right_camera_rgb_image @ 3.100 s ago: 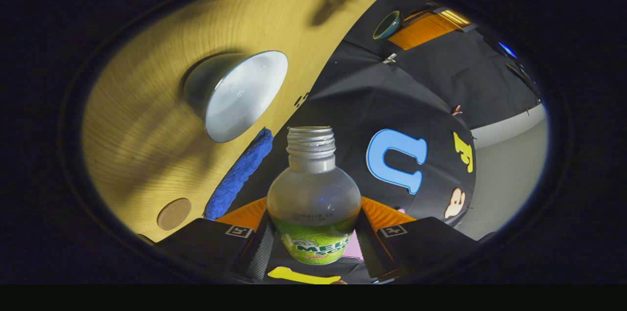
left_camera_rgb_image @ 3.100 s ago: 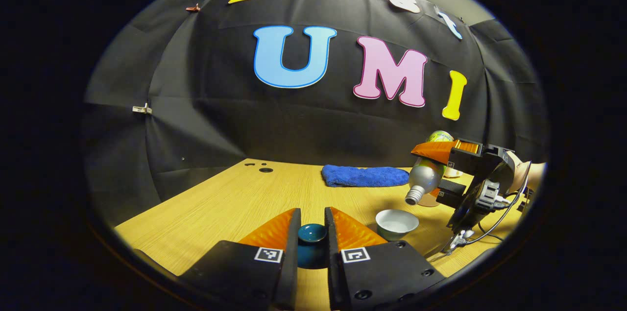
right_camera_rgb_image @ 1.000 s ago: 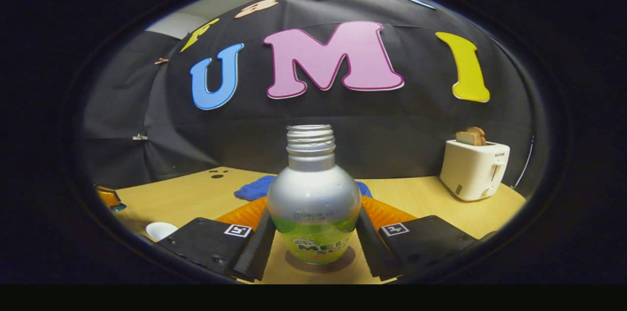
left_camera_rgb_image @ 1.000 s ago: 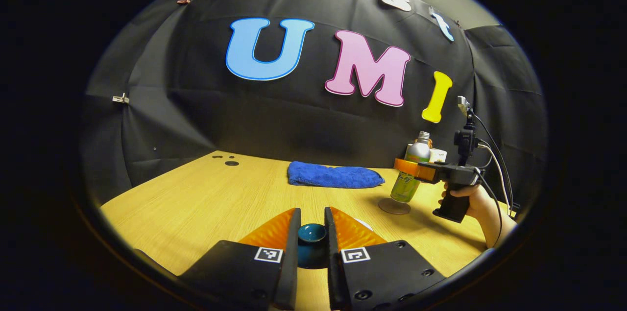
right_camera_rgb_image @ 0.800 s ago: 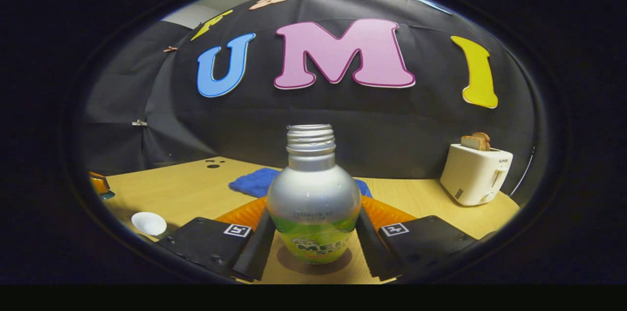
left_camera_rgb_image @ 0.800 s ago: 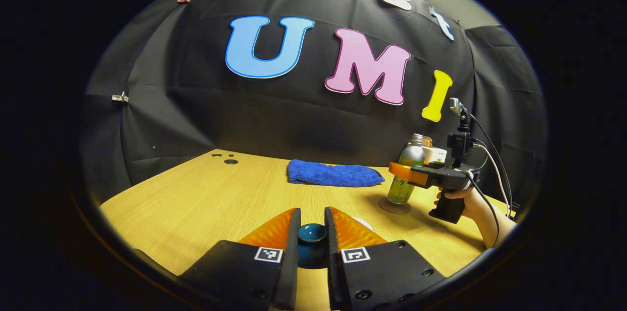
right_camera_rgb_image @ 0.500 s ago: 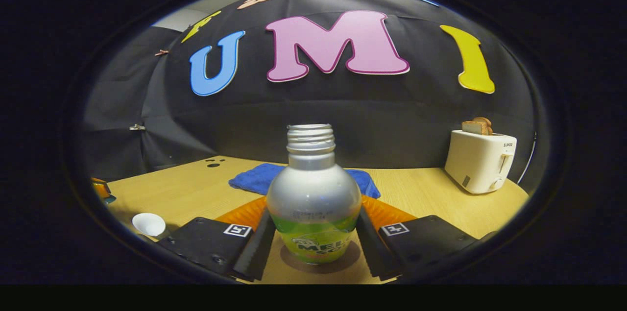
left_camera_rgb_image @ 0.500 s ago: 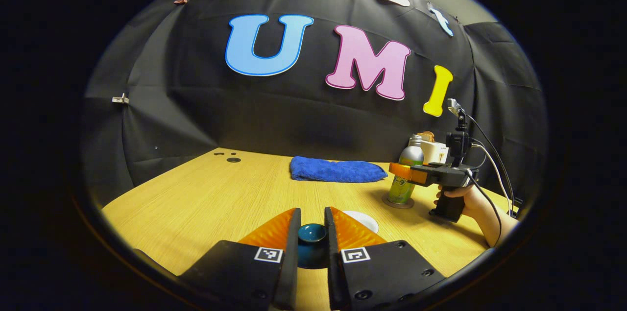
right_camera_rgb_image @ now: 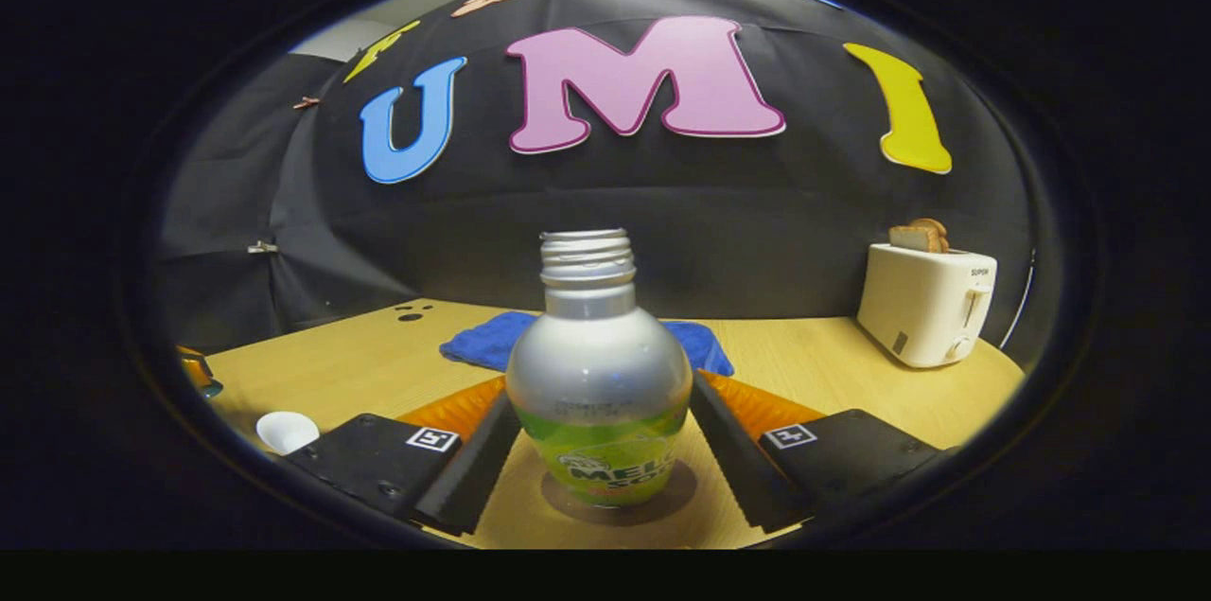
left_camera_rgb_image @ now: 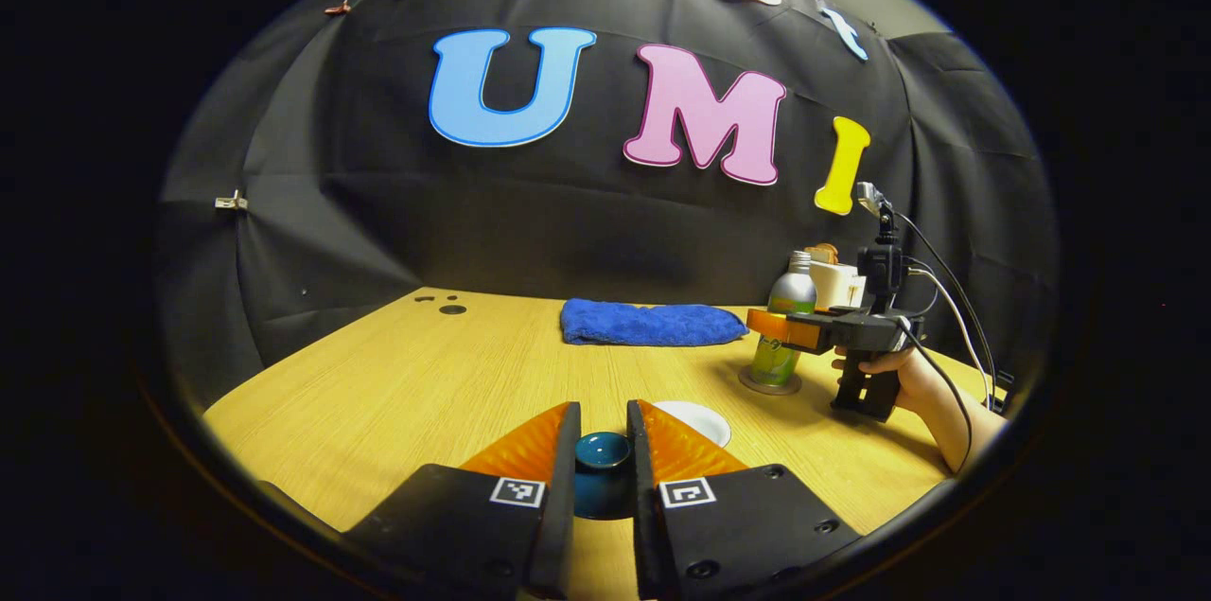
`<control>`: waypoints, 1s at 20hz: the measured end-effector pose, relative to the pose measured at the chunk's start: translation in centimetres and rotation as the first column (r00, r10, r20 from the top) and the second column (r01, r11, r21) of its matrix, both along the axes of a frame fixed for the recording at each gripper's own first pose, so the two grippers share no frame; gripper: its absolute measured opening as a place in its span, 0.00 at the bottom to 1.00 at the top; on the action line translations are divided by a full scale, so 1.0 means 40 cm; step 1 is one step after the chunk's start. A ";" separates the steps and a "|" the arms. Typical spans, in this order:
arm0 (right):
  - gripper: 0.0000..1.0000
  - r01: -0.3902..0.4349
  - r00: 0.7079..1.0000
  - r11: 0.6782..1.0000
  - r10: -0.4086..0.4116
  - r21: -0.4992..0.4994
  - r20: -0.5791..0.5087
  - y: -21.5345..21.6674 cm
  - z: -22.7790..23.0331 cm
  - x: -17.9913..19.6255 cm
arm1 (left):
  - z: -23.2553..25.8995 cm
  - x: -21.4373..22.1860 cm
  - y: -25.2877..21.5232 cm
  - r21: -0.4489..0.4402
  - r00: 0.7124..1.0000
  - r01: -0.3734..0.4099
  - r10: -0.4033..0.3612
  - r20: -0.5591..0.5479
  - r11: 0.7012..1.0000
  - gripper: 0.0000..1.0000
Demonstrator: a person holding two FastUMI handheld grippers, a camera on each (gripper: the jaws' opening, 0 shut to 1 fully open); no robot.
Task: Open the teacup lid with one hand, grasp the water bottle and pour water into the teacup with the other hand; after pouring, place the water bottle on the coaster and then close the teacup lid.
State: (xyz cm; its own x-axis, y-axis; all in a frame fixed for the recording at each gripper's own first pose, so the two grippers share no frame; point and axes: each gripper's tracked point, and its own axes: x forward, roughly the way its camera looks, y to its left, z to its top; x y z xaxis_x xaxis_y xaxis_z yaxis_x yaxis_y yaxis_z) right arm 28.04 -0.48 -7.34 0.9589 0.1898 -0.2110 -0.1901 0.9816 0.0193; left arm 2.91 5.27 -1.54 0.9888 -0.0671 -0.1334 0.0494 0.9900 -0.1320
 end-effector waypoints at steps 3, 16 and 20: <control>1.00 0.016 1.000 0.999 -0.015 0.038 -0.015 0.002 0.009 -0.021 | 0.000 -0.003 -0.008 0.009 1.000 0.002 -0.002 -0.004 1.000 0.33; 0.99 0.045 0.999 0.993 -0.042 0.111 -0.030 0.002 0.065 -0.097 | 0.006 -0.029 -0.071 0.039 1.000 0.017 -0.016 -0.013 0.999 0.30; 0.99 0.051 0.998 0.997 -0.053 0.053 0.030 -0.002 0.120 -0.124 | 0.030 -0.038 -0.074 0.060 1.000 0.000 -0.001 0.012 0.998 0.30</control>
